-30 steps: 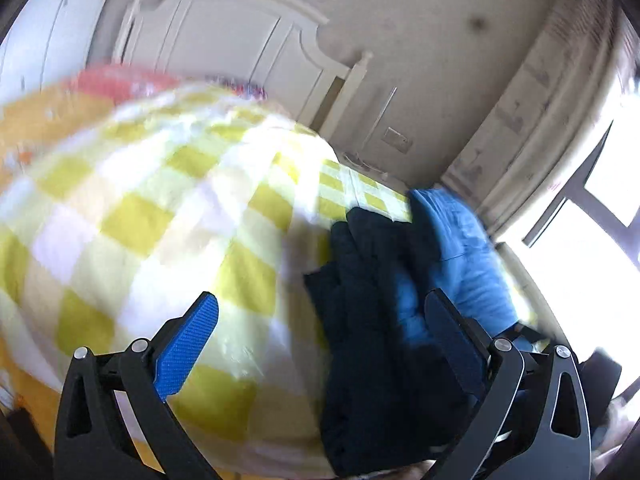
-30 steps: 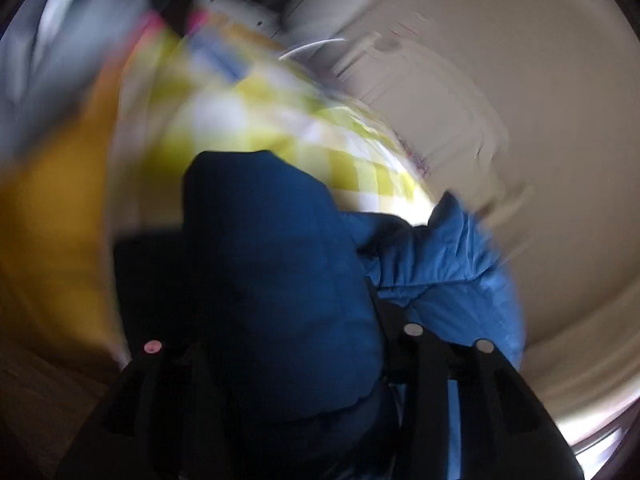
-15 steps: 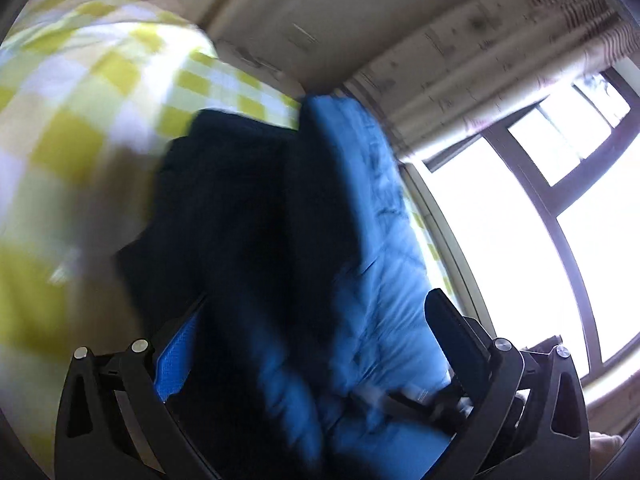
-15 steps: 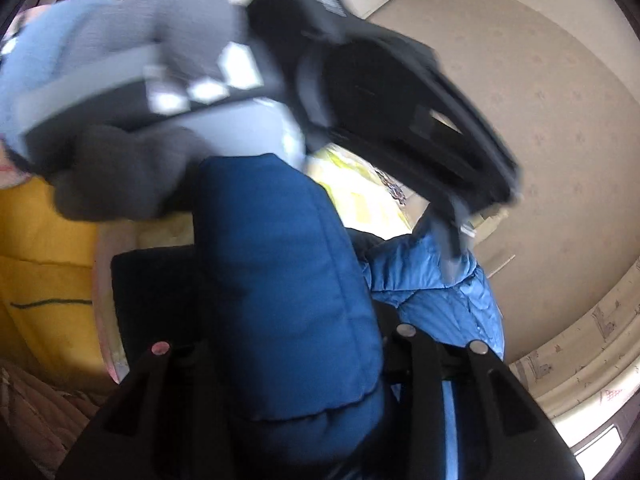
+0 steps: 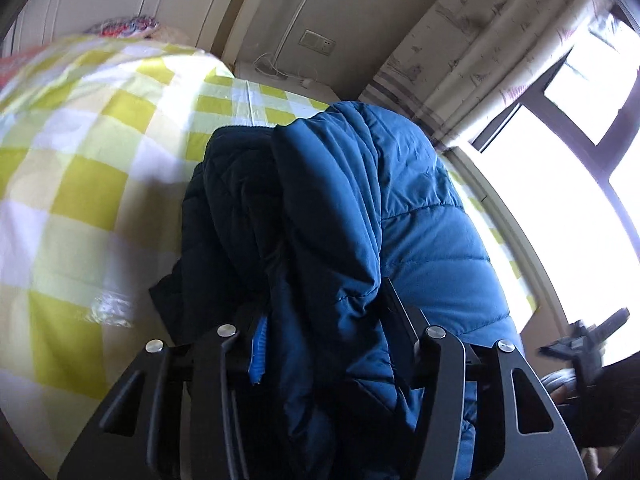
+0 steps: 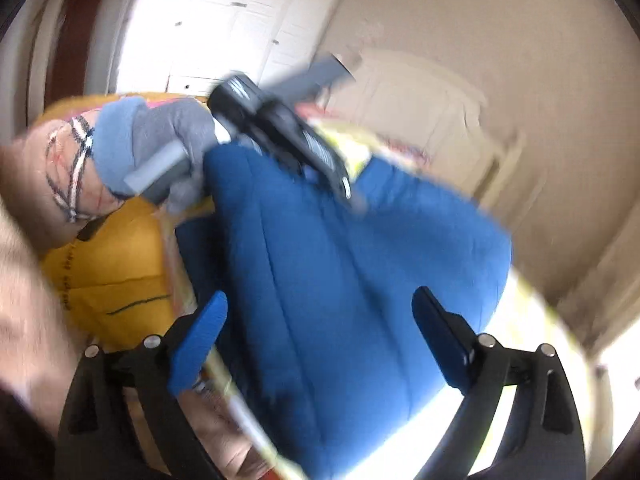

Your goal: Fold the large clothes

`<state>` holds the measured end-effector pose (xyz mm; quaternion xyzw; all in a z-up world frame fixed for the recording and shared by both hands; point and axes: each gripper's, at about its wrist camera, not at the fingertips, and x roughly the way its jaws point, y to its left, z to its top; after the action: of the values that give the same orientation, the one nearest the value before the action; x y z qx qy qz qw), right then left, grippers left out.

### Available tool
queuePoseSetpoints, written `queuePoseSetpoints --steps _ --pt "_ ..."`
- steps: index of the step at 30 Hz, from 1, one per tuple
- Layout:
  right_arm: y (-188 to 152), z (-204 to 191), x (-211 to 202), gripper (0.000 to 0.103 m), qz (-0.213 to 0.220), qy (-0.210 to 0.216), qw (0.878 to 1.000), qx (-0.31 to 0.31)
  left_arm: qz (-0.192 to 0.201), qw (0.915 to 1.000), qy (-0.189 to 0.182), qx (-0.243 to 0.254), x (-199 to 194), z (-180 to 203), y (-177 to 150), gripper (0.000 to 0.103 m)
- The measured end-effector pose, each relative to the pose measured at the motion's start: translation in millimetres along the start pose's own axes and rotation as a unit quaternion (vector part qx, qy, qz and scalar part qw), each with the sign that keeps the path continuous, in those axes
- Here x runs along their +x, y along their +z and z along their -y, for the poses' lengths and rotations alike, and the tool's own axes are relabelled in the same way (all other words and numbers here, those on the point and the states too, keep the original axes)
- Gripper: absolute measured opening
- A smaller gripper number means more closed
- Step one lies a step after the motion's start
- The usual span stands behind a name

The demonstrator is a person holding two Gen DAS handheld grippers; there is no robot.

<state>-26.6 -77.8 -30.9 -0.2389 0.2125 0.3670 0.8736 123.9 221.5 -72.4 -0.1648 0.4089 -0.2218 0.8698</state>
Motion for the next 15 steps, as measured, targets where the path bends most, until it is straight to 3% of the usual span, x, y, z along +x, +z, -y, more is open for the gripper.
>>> queuePoseSetpoints --steps 2,5,8,10,13,15 --pt "-24 12 6 0.093 -0.033 -0.014 0.999 0.038 0.006 0.9997 -0.017 -0.018 0 -7 -3 0.054" --pt "-43 27 16 0.093 -0.045 -0.027 0.996 0.070 0.034 0.9986 -0.033 -0.024 1 -13 -13 0.056" --pt "-42 27 22 0.088 -0.047 -0.039 0.996 0.061 0.074 0.9964 -0.033 -0.024 4 -16 -26 0.057" --pt "-31 23 24 0.079 -0.049 -0.049 0.996 0.051 0.093 0.9948 -0.036 -0.019 3 -16 -30 0.057" --pt "-34 30 21 0.070 -0.042 -0.064 0.995 0.061 0.100 0.9935 -0.039 -0.037 6 -18 -29 0.056" --pt "-38 30 23 0.070 -0.044 -0.068 0.994 0.069 0.102 0.9939 -0.026 -0.032 7 -9 -23 0.054"
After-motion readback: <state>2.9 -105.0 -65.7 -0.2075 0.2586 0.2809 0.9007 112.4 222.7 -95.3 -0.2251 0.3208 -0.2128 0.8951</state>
